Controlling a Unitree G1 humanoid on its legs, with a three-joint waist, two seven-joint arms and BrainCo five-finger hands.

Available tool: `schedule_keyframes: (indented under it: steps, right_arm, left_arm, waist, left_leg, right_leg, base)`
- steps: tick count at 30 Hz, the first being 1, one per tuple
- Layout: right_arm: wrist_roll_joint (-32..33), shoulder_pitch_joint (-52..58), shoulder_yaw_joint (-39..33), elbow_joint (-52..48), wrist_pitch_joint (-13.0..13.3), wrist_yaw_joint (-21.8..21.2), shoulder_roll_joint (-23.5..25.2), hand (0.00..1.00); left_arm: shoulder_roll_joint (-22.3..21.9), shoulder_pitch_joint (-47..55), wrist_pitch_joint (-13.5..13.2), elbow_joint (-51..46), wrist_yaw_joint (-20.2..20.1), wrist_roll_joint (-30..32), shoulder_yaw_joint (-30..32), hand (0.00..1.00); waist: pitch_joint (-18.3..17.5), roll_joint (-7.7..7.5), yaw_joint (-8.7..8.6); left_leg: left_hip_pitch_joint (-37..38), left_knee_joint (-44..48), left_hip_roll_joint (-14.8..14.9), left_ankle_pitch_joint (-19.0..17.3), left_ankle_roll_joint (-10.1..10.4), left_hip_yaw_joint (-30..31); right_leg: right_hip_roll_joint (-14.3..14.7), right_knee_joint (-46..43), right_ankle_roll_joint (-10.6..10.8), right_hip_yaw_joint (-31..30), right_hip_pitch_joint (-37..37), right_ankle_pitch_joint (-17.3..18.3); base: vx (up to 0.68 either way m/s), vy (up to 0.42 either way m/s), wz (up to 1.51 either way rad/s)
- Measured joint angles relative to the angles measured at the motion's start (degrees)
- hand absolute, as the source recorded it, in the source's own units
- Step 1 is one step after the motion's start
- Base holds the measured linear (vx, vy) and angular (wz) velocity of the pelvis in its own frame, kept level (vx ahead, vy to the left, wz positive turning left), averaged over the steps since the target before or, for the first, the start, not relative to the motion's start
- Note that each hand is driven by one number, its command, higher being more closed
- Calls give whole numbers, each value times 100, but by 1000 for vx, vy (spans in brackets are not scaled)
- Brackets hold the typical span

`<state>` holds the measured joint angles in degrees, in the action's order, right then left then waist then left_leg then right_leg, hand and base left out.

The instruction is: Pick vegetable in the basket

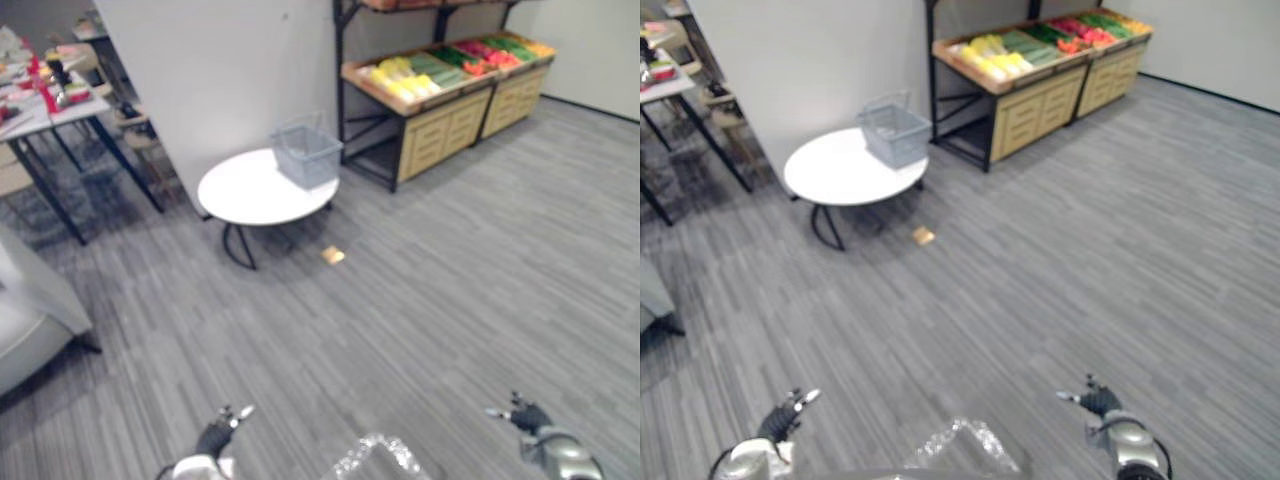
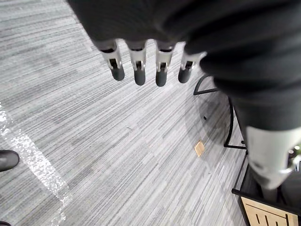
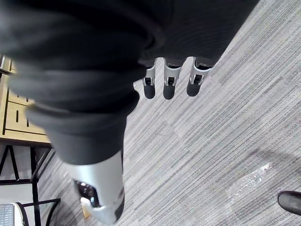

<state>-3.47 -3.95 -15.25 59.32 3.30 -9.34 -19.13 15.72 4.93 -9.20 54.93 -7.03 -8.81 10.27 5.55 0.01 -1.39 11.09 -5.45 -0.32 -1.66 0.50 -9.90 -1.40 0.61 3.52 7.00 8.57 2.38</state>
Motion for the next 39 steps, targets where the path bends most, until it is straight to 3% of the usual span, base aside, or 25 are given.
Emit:
schedule_keyframes:
  steps: [10, 18, 29, 39]
  right_arm:
    - [-5, 1, 7, 2, 0, 2, 0, 0]
    - [-3, 32, 68, 7, 0, 1, 27, 0]
    - [-3, 39, 112, 10, -2, 1, 228, 0]
    - [-3, 156, 113, 9, -4, -2, 229, 0]
  left_arm:
    - [-8, -7, -22, 0, 71, -1, -43, 0]
    - [-57, -6, -20, 0, 446, 13, -41, 0]
    - [-221, -11, -98, 0, 664, 17, -41, 0]
    - [-219, -8, -166, 0, 684, 18, -40, 0]
  waist:
    - [-3, -8, -1]
    - [-49, -92, -2]
    - [-44, -101, -5]
    - [10, -83, -4]
  left_leg:
    - [-7, 0, 0, -1, 2, 13]
    - [2, -2, -3, -1, 2, 68]
    - [-2, -1, -1, -19, 30, 73]
    - [9, 0, 1, -19, 29, 58]
  right_leg:
    - [6, 44, 0, 15, 11, -1]
    - [5, 92, 0, 62, 64, -3]
    - [13, 133, 0, 62, 79, -3]
    - [14, 91, -3, 42, 70, -1]
  base:
    - [0, 0, 0]
    - [0, 0, 2]
    - [-1, -3, 0]
    - [0, 0, 0]
